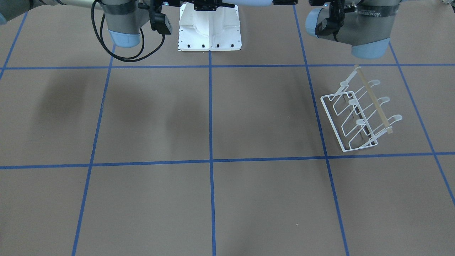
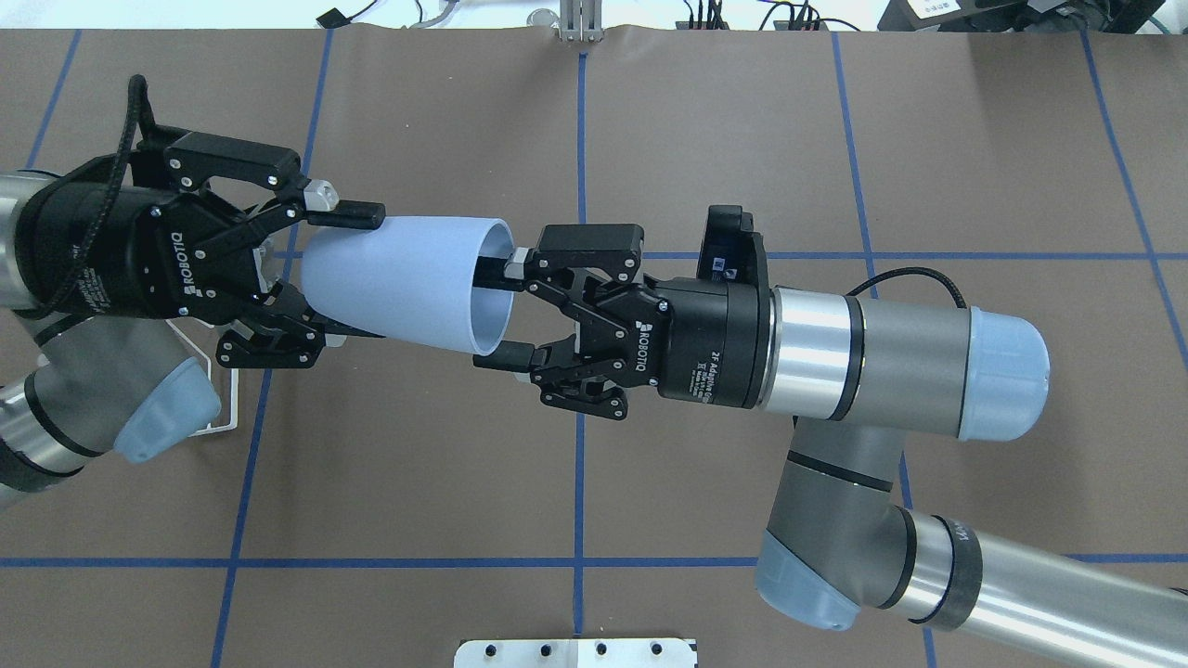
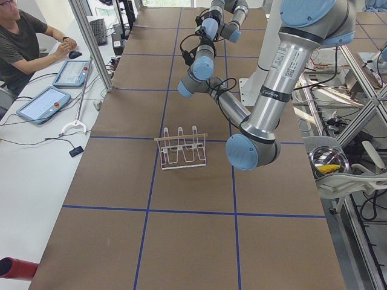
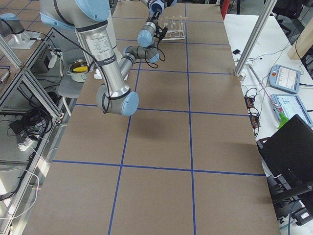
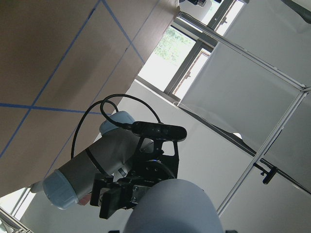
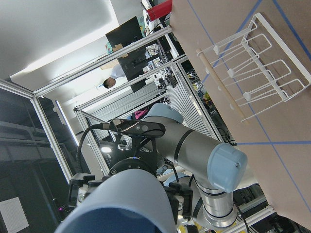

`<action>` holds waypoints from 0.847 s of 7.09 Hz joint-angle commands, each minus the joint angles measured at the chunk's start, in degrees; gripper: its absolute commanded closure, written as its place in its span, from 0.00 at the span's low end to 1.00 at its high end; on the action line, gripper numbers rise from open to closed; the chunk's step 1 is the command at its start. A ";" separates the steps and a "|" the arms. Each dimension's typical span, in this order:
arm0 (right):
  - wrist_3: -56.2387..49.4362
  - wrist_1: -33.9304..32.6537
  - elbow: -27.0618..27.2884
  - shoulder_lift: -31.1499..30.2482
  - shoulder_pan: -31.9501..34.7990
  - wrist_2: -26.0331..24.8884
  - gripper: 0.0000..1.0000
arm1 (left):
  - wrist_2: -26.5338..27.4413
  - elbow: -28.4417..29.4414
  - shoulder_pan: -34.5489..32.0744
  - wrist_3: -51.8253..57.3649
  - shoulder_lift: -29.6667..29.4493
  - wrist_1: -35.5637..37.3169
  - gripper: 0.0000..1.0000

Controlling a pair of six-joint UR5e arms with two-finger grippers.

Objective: Hang cup on cup holder
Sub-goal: 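Close the left gripper on the cup and open the right gripper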

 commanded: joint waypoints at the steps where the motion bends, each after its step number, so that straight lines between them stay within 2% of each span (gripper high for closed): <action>1: -0.98 0.21 0.58 -1.36 1.58 0.31 0.00 | 0.00 0.36 -0.50 1.07 0.17 0.97 1.00; 2: -2.29 0.21 1.02 -2.32 2.20 0.48 0.00 | 0.09 0.89 -2.07 1.51 0.18 1.15 1.00; 3: -4.05 0.21 1.20 -3.55 2.81 0.48 0.00 | 0.09 1.33 -2.61 7.35 0.26 3.67 1.00; 5: -8.35 -0.05 1.11 -6.88 2.82 0.57 0.00 | -0.52 1.15 -4.27 23.17 1.31 13.32 1.00; 6: -11.94 -0.05 1.11 -9.51 3.60 0.49 0.00 | -2.01 1.42 -8.02 30.36 2.28 16.41 1.00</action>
